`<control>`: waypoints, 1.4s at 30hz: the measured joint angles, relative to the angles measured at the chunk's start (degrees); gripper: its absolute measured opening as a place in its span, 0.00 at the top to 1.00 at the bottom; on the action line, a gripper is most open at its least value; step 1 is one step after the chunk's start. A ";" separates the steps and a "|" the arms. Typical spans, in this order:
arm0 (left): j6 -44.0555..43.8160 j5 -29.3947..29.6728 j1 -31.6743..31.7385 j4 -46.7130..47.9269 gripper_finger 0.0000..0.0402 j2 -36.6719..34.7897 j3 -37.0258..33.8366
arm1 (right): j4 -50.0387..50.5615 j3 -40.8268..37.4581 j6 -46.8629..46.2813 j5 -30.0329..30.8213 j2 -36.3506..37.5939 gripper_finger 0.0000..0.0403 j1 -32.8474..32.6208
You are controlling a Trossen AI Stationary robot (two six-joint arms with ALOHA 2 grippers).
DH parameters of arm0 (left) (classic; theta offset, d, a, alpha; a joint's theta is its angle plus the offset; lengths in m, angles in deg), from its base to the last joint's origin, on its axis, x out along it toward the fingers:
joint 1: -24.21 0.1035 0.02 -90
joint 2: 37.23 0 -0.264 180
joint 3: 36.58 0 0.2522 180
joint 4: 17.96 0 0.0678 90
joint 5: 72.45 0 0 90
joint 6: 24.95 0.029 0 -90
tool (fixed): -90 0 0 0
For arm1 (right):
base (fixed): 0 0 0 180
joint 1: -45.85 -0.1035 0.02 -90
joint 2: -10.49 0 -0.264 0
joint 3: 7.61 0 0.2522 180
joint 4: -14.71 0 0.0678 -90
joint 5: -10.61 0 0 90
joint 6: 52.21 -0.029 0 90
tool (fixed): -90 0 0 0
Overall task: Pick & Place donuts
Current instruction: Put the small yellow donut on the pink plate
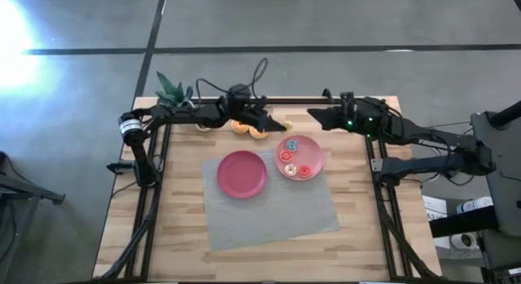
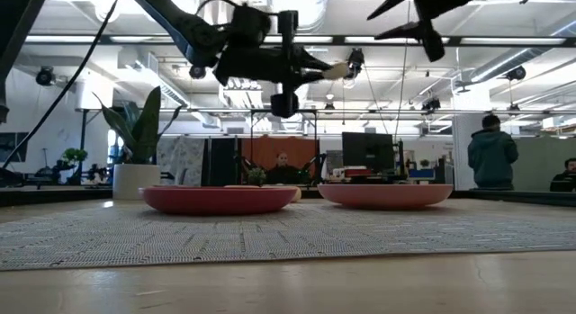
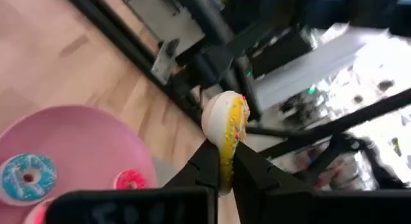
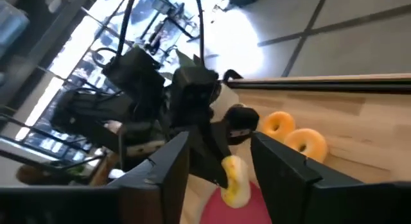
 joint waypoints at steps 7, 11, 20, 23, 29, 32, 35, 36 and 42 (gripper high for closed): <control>4.18 0.11 -2.58 4.92 0.99 10.17 8.50 | 1.05 0.00 1.39 3.26 1.57 0.56 -0.99; 5.86 -1.17 -4.07 13.99 0.99 18.46 18.19 | 1.20 0.00 1.60 3.40 1.73 0.56 -1.03; 20.07 6.19 -4.94 40.99 0.92 31.32 39.41 | 1.88 0.00 2.51 3.47 2.86 0.56 -0.99; 19.86 6.54 -4.97 41.20 0.88 34.06 43.26 | 2.24 0.02 2.74 3.45 3.37 0.56 -0.99; 20.10 8.12 -5.22 42.29 0.85 38.10 48.01 | 2.88 0.02 3.01 3.77 4.94 0.56 -0.97; 20.56 10.10 -5.24 42.80 0.84 39.00 48.75 | 3.06 0.02 3.20 3.91 5.83 0.56 -0.97; 21.55 12.86 -5.21 43.66 0.84 39.28 48.73 | 3.15 0.02 3.39 4.05 6.45 0.56 -0.97; 22.21 14.23 -5.27 44.20 0.84 39.28 48.72 | 3.14 0.02 3.42 4.19 6.62 0.56 -0.97; 29.77 24.17 -5.90 48.34 0.84 38.32 48.72 | 3.13 0.02 3.51 5.26 6.96 0.56 -0.95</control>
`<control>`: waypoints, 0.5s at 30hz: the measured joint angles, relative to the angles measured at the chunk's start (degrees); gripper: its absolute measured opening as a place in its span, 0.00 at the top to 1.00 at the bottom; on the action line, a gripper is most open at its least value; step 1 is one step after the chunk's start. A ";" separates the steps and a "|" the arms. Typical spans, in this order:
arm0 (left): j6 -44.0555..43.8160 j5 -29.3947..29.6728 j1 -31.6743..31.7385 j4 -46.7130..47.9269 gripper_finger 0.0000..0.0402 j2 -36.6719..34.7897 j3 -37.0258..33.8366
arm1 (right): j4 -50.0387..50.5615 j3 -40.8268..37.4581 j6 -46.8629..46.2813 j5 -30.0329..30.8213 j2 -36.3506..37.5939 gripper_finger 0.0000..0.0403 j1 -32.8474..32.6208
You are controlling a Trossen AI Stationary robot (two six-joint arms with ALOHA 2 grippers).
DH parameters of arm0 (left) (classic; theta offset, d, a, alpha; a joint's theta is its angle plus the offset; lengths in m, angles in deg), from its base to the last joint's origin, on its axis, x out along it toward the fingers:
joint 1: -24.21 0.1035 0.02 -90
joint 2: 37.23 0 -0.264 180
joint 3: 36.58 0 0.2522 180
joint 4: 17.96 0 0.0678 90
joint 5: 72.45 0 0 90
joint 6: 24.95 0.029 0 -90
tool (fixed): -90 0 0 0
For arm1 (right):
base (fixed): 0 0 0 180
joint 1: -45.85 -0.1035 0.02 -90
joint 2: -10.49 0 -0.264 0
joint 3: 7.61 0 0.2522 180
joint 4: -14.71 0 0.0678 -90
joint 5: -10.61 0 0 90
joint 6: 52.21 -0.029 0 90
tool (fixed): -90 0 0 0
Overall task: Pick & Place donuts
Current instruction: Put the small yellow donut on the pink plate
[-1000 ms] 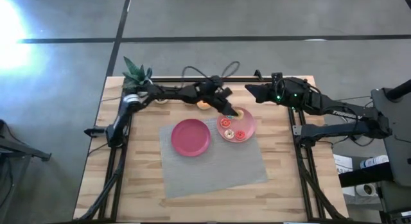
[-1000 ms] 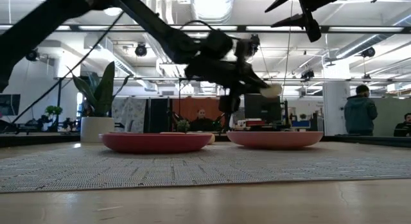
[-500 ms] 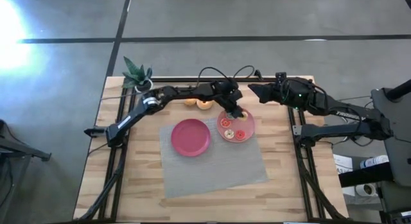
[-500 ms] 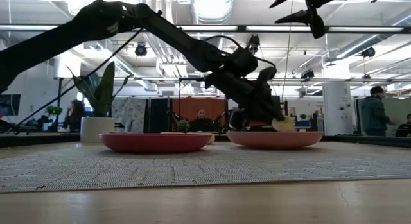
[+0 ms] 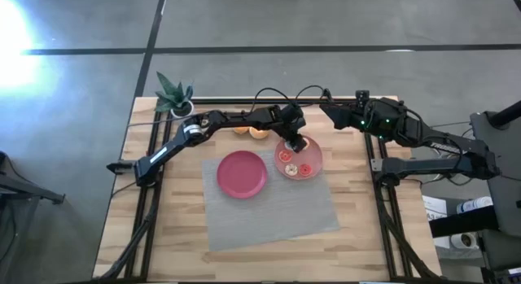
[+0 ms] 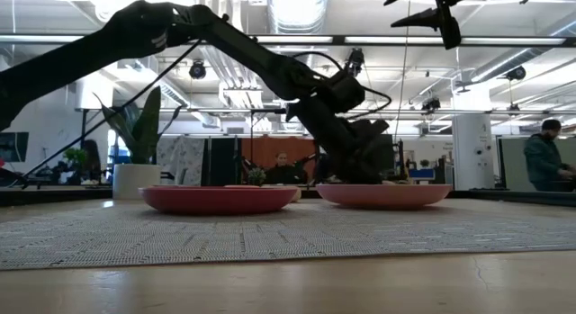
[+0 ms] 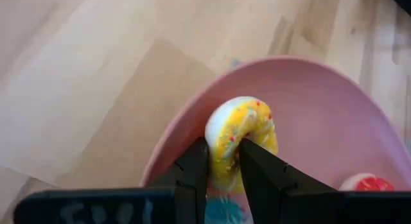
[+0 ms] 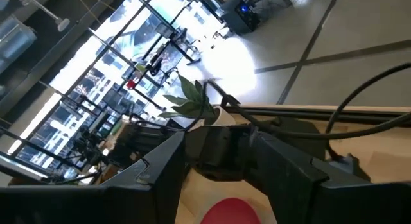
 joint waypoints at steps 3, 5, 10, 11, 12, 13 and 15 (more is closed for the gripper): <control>1.27 0.51 -0.30 0.26 0.84 -0.48 0.00 | 0.01 0.00 0.57 0.17 -0.01 0.56 0.00; 1.27 0.55 -0.51 0.37 0.84 -0.61 0.11 | 0.01 0.00 0.70 0.16 -0.01 0.56 0.00; 2.19 2.46 -0.77 1.77 0.84 -1.04 2.38 | 0.01 0.00 0.88 0.16 -0.05 0.56 0.00; 2.97 3.14 -0.74 2.58 0.84 -1.06 3.11 | 0.01 0.00 0.89 0.16 -0.05 0.56 0.00; 3.99 4.20 -0.72 3.69 0.84 -1.07 3.75 | 0.01 0.00 0.91 0.16 -0.05 0.56 0.00; 5.01 4.97 -0.71 4.66 0.84 -1.07 4.27 | 0.04 0.00 0.92 0.16 -0.05 0.56 0.00; 6.62 5.47 -0.71 5.65 0.84 -1.07 4.91 | 0.04 0.00 0.92 0.16 -0.07 0.56 0.00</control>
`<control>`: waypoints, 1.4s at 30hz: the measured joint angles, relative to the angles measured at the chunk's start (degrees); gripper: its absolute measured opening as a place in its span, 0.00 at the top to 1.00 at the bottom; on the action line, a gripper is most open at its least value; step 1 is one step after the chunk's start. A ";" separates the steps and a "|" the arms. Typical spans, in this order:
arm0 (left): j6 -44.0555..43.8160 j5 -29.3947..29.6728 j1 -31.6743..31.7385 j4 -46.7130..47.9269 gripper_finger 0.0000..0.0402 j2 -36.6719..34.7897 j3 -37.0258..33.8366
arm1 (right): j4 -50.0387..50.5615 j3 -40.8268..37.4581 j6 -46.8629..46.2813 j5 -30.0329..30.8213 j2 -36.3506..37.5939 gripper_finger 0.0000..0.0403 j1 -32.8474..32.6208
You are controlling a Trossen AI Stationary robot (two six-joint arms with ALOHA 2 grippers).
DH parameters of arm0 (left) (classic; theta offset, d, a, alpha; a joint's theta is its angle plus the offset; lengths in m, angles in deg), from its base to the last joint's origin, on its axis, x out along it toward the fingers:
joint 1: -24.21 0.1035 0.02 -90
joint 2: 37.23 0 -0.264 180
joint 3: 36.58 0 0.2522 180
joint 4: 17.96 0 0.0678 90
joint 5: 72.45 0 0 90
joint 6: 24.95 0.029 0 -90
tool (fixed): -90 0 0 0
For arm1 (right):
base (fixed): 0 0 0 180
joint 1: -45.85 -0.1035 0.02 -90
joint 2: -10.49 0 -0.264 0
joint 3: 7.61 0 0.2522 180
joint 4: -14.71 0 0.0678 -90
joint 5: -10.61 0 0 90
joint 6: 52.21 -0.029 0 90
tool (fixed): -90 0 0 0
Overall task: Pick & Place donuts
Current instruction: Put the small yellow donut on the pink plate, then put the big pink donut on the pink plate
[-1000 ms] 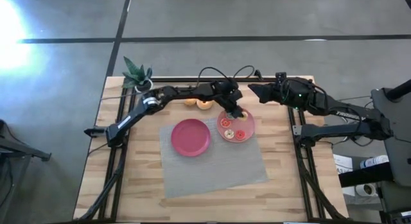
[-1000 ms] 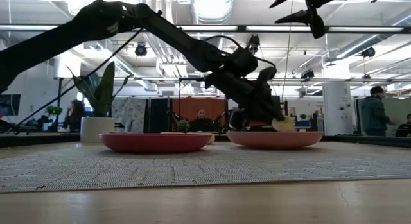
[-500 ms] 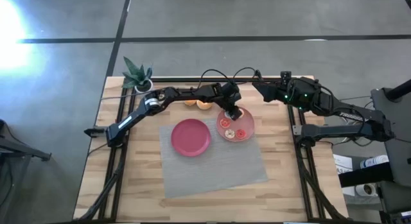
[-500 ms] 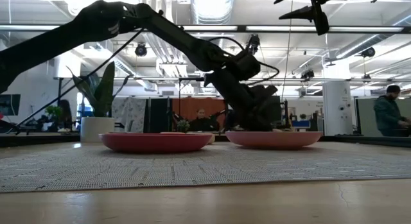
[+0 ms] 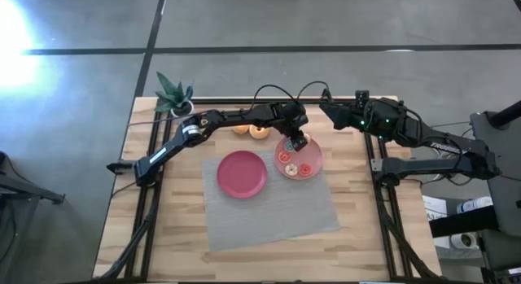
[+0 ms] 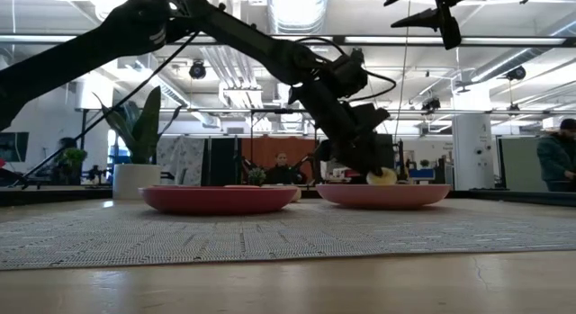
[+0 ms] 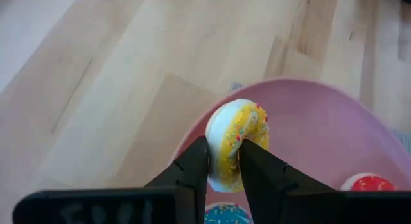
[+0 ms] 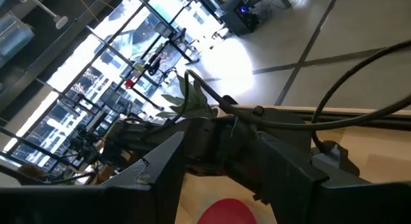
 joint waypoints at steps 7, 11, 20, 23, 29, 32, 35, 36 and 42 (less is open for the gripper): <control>-0.44 -4.16 -0.41 1.30 0.84 0.00 -0.55 | 0.13 0.00 0.00 0.00 -0.02 0.56 0.00; 1.04 -3.96 -1.00 1.35 0.83 0.00 -2.12 | 0.17 0.00 -0.02 -0.02 -0.02 0.56 0.00; 1.81 0.90 -1.17 -0.28 0.66 0.00 -1.87 | 1.65 0.00 -0.22 -0.04 -0.02 0.56 -0.02; 3.82 2.41 -1.14 -0.63 0.64 0.00 -1.54 | 1.66 0.00 -0.22 -0.04 -0.02 0.56 -0.02; 5.14 3.37 -1.14 1.23 0.63 -0.82 -0.68 | 1.68 0.00 -0.07 -0.04 -0.02 0.56 -0.02; 6.94 3.68 -1.14 5.48 0.63 -3.36 -0.43 | 1.78 0.00 -0.02 -0.04 -0.02 0.56 -0.02; 9.08 5.84 -1.14 10.45 0.63 -6.73 -0.39 | 3.05 0.00 0.00 -0.12 -0.02 0.56 0.25; 9.39 6.58 -1.14 11.82 0.63 -8.00 -0.86 | 3.33 0.00 0.00 -0.20 -0.02 0.56 0.47; 7.34 7.46 -0.03 14.70 0.63 -14.49 -6.25 | 4.38 0.00 0.21 -0.52 -0.49 0.56 1.18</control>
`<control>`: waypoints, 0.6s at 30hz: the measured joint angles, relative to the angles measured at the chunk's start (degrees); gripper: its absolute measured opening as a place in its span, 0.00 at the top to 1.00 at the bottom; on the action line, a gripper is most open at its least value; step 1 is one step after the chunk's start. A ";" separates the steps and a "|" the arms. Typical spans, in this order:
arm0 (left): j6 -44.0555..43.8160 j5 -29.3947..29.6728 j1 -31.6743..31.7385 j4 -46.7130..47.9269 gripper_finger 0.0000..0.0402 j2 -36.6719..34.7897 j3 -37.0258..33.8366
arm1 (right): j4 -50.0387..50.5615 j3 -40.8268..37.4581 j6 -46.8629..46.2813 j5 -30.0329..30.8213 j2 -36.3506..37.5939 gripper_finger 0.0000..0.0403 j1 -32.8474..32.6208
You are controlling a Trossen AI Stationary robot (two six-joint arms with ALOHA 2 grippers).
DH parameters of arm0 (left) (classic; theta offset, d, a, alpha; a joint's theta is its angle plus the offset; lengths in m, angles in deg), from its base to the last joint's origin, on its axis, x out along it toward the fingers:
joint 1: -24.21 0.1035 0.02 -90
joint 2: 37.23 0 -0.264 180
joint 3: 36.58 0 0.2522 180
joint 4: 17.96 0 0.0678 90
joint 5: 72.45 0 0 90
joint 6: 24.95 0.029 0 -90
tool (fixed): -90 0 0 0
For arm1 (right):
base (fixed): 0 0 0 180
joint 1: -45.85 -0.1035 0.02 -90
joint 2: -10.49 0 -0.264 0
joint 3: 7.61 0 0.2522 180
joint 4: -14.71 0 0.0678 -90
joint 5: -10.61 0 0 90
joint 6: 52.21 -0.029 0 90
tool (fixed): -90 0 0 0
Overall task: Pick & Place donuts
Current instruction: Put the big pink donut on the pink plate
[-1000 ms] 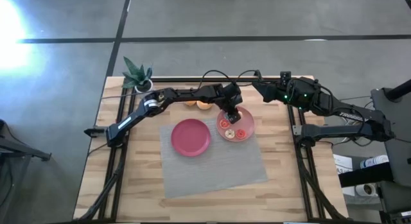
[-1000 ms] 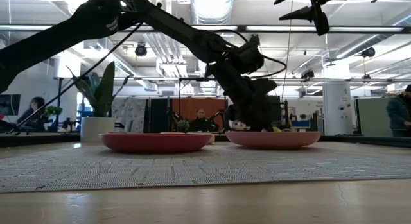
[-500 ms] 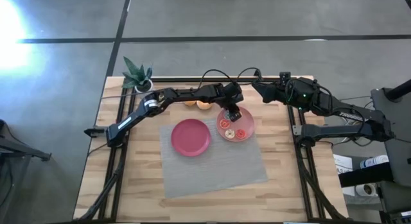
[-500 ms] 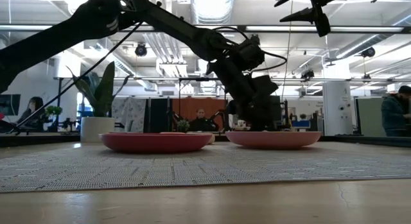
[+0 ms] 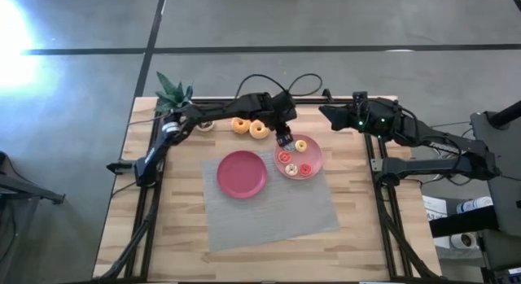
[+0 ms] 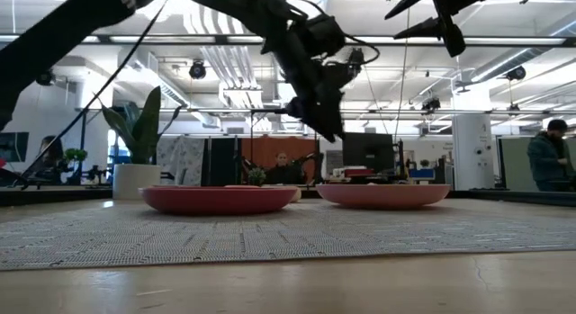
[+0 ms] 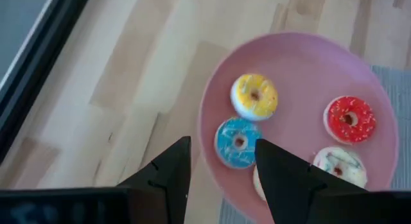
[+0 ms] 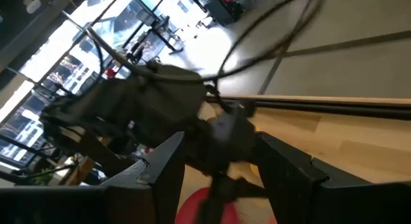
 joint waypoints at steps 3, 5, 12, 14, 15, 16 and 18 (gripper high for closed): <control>-1.20 0.72 0.62 2.07 0.63 -4.11 -4.80 | 0.20 0.00 -0.01 -0.51 -0.86 0.56 0.16; -1.22 1.74 0.71 1.18 0.63 -7.79 -9.09 | 0.49 0.00 0.01 -1.24 -1.71 0.56 0.46; -2.93 6.59 0.69 -2.87 0.63 -21.82 -26.05 | 1.31 0.00 0.23 -7.33 -9.37 0.56 0.81; -4.12 8.46 0.69 -3.10 0.63 -25.99 -30.71 | 0.66 0.05 0.74 -8.59 -12.71 0.56 0.81; -4.75 9.18 0.71 -3.69 0.63 -28.25 -33.00 | 0.87 0.24 1.26 -9.16 -14.41 0.56 0.83; -5.56 9.65 0.73 -3.93 0.63 -30.29 -35.23 | 0.95 0.83 1.64 -9.60 -16.47 0.56 0.81; -7.60 9.92 0.73 -5.18 0.63 -34.48 -39.65 | 0.78 2.57 2.81 -11.73 -20.47 0.56 0.89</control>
